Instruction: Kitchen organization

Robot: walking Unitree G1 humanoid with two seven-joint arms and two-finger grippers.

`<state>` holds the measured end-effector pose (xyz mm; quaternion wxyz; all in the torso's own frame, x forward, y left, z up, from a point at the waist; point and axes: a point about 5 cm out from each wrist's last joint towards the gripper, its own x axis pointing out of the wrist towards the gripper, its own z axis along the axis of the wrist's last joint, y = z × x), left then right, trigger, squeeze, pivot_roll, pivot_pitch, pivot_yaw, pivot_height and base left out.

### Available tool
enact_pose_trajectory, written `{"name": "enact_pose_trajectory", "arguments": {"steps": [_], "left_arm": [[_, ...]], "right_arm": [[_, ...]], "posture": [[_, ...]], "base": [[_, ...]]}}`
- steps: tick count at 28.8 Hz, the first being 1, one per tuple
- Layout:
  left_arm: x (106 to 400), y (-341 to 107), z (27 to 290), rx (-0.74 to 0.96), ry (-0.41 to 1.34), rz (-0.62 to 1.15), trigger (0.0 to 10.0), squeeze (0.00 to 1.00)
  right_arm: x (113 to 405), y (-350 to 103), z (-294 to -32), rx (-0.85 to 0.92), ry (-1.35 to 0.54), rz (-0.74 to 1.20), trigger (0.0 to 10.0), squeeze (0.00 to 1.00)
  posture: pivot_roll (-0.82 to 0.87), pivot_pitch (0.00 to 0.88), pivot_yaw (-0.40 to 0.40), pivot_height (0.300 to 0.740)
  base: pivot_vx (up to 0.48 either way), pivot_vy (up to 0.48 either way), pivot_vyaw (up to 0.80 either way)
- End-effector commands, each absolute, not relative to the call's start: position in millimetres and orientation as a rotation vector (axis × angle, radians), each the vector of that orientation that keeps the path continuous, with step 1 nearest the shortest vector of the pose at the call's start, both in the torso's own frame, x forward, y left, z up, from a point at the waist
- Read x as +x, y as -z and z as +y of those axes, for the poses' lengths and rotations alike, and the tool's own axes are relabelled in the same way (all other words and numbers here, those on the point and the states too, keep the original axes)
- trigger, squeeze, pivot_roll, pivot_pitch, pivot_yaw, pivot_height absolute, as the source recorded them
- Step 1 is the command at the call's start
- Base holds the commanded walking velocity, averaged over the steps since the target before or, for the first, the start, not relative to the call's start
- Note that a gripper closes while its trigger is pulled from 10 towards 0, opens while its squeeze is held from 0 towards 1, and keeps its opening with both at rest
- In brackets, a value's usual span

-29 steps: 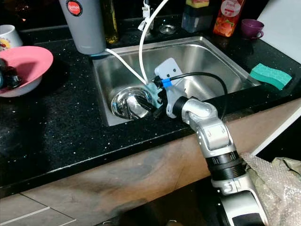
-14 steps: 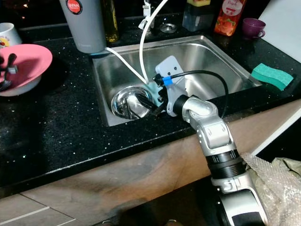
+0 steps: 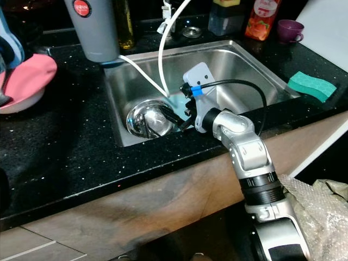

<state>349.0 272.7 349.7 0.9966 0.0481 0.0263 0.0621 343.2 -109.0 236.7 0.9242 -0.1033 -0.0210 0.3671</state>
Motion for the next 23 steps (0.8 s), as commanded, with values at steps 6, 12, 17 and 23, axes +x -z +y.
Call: {"name": "enact_pose_trajectory", "arguments": {"steps": [6,12,17,23], "left_arm": [[338,-330,297,0.040,-0.241,0.201,10.0,1.00],[330,-317,309,0.016,-0.299,0.297,10.0,1.00],[326,-314,314,-0.014,-0.345,0.332,10.0,0.06],[323,-313,320,-0.046,-0.383,0.346,10.0,0.00]], "right_arm": [[342,-236,-112,-0.217,-0.753,-0.045,10.0,0.00],[341,-235,-111,-0.218,-0.760,-0.045,10.0,0.00],[341,-235,-110,-0.221,-0.764,-0.044,10.0,0.00],[341,-234,-110,-0.221,-0.765,-0.040,10.0,0.00]], "posture": [[0.03,0.076,-0.029,0.740],[0.03,0.069,-0.031,0.740],[0.03,0.065,-0.032,0.740],[0.03,0.067,-0.032,0.740]], "base": [[0.000,0.000,0.00],[0.000,0.000,0.00],[0.000,0.000,0.00],[0.000,0.000,0.00]]}}
